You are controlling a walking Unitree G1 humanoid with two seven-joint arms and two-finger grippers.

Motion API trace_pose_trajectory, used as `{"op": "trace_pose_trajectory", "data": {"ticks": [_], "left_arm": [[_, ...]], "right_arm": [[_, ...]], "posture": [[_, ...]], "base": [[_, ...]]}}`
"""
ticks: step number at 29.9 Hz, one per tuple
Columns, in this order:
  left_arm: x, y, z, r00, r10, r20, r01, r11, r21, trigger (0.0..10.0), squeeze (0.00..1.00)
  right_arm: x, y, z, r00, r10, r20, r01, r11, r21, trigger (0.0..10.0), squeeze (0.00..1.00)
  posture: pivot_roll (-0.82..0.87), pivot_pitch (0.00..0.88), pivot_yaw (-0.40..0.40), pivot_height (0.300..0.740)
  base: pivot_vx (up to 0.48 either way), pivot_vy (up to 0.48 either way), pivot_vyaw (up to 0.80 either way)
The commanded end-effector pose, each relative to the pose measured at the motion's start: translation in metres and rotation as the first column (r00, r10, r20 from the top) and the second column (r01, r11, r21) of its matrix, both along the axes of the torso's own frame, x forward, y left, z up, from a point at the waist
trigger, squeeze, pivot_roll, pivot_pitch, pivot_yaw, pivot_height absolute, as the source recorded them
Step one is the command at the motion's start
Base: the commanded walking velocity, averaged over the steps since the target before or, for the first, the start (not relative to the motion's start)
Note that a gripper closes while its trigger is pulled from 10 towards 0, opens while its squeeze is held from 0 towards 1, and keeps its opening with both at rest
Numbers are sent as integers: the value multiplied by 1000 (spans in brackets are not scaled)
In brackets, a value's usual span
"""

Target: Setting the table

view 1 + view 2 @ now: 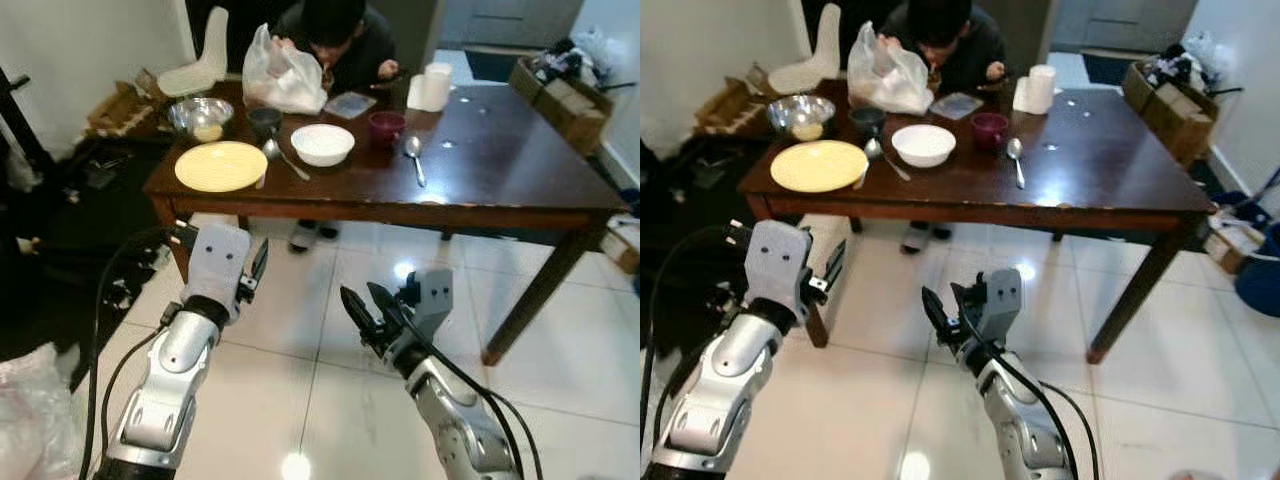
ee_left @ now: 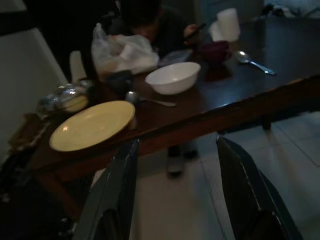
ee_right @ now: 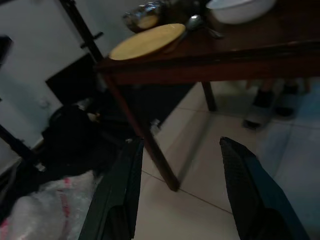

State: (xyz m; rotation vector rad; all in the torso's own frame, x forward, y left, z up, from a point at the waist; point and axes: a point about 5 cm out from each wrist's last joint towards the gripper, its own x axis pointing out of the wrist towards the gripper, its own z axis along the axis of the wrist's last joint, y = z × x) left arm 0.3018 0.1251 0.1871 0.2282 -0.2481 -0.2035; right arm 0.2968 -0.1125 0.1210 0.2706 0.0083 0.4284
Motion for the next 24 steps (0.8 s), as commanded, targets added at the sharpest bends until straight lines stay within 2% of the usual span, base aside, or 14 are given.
{"op": "trace_pose_trajectory", "data": {"ticks": [1,22,24], "left_arm": [[-1,0,-3,1000,-3,-4,3,1000,7,10000,0],[-3,-5,-4,1000,-29,-6,29,999,14,10000,0],[-3,-6,-4,999,-32,-6,32,999,14,10000,0]], "right_arm": [[0,0,-2,1000,-5,-6,5,1000,-1,10000,0],[-2,0,-5,1000,-12,-15,12,1000,1,10000,0],[-2,0,-5,1000,-11,-17,11,1000,0,10000,0]], "posture": [[-24,0,91,740],[-25,0,98,740],[-25,0,98,740]], "base": [[428,0,0],[434,0,0],[403,-255,0]]}}
